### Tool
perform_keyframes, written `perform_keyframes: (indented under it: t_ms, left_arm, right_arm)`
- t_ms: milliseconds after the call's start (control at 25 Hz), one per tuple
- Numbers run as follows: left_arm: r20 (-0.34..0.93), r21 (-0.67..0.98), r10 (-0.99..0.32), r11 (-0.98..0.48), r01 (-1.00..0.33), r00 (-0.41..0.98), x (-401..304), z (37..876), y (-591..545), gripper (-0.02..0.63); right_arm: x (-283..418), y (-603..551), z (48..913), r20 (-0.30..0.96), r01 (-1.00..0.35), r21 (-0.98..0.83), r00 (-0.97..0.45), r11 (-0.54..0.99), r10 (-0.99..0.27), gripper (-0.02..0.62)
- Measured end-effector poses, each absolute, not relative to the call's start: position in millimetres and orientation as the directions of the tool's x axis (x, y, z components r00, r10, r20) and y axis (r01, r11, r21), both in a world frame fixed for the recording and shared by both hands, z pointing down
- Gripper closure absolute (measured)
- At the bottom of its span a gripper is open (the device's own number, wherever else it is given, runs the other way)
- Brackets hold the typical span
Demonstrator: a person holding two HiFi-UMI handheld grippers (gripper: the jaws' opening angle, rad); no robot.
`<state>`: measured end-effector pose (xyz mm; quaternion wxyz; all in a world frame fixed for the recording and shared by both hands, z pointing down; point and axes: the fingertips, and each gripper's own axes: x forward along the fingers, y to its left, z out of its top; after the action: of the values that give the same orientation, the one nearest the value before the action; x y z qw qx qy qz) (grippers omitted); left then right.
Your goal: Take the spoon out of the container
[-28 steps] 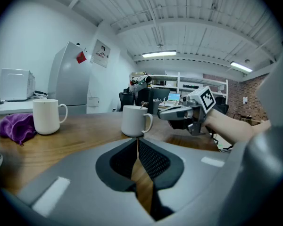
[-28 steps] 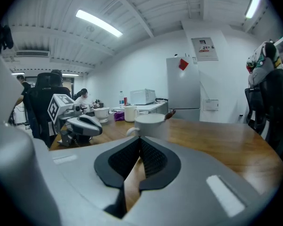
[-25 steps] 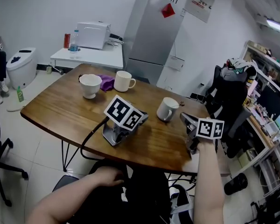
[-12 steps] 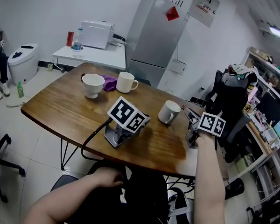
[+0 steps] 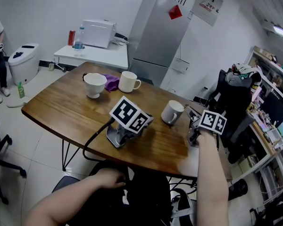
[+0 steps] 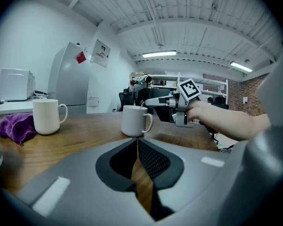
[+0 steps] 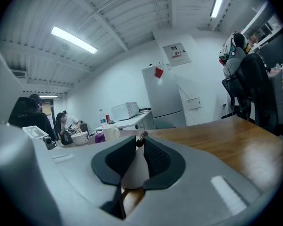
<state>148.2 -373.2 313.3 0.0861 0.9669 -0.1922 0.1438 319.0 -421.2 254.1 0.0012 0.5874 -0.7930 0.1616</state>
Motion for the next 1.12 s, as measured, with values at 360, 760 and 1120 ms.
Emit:
perform_keyframes:
  t_ms: [360,760,1120]
  left_arm:
    - [0.311,0.111,-0.348,-0.911,-0.397,0.884,147.1,314.2,-374.1,0.595]
    - [0.312,0.111,-0.348,-0.911,-0.397,0.884,147.6,314.3,-373.5,0.595]
    - [0.312,0.111,-0.347,-0.911,-0.397,0.884,146.6,314.1,-374.1,0.595]
  right_arm:
    - [314.3,-413.4,228.5,0.105,-0.931,-0.226,-0.317,0.288,-0.943,0.546]
    - [301.8,-398.5,171.8,-0.027,-0.928,-0.133,-0.348,0.348,-0.937,0.548]
    - [310.2,-374.2,125.3,-0.133,-0.937,-0.027,-0.342,0.348,-0.930,0.548]
